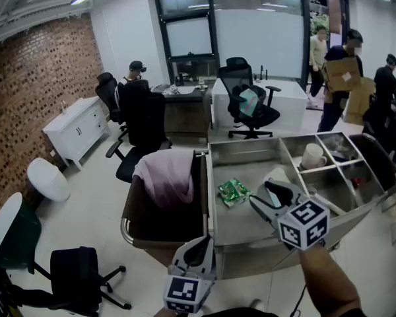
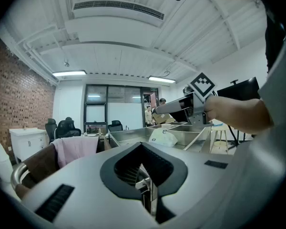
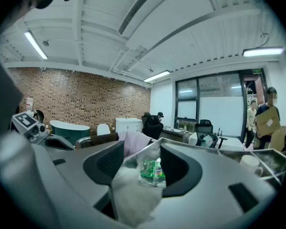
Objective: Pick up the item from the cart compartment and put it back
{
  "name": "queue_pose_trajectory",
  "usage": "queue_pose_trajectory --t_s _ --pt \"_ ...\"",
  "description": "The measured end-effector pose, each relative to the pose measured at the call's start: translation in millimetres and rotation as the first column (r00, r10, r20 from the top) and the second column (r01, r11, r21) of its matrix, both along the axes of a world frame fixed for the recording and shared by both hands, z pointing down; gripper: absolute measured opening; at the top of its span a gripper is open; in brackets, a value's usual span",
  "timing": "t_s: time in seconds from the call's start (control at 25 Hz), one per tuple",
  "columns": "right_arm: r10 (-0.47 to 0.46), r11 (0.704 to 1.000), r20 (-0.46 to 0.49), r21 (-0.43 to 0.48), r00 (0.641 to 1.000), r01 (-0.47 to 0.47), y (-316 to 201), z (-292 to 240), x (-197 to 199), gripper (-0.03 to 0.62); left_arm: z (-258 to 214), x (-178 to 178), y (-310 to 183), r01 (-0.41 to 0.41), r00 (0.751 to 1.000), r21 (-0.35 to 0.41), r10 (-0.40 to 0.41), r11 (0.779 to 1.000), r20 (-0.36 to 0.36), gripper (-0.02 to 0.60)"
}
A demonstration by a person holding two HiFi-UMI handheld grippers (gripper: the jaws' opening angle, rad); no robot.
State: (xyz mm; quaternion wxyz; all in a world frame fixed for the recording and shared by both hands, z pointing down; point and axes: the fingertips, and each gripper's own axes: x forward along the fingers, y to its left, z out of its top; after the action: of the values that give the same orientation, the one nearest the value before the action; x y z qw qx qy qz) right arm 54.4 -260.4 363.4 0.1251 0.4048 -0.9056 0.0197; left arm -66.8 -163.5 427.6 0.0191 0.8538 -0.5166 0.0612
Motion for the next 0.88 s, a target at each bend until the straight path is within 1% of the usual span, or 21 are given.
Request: queue_pose_trajectory --t_s 0.16,0.24,0.44,0.56,0.72,0.88 --pt "-0.026 0.999 -0.047 -0.042 0.999 0.024 -28.5 11.5 -16.6 0.264 2.6 -1.8 -0.7 0.003 1.000 -0.007 -0.003 1.000 0.012 0.000" --pt "-0.026 0.998 -0.090 -0.064 0.996 0.021 -43.8 21.8 -23.7 0.264 2.1 -1.7 -1.3 0.003 1.000 -0.010 -0.003 1.000 0.012 0.000" --pt "-0.043 0.991 -0.216 -0.133 0.975 0.014 -82.6 59.0 -41.7 0.264 -4.2 2.2 -4.2 0.007 1.000 -0.013 -0.007 1.000 0.003 0.000" --pt "-0.055 0.984 -0.269 -0.176 0.962 0.007 -100.0 83.2 -51.0 0.264 -4.6 2.6 -5.2 0.007 1.000 -0.008 -0.007 1.000 -0.001 0.000" --pt "-0.060 0.975 -0.310 -0.223 0.949 -0.011 -116.9 107.7 -59.3 0.264 -6.2 -0.6 -6.4 0.015 1.000 -0.010 -0.015 1.000 -0.003 0.000" --pt "-0.072 0.964 -0.309 -0.265 0.948 -0.013 -128.5 123.5 -67.9 0.264 -7.4 -5.0 -7.6 0.025 1.000 -0.009 -0.025 1.000 -0.006 0.000"
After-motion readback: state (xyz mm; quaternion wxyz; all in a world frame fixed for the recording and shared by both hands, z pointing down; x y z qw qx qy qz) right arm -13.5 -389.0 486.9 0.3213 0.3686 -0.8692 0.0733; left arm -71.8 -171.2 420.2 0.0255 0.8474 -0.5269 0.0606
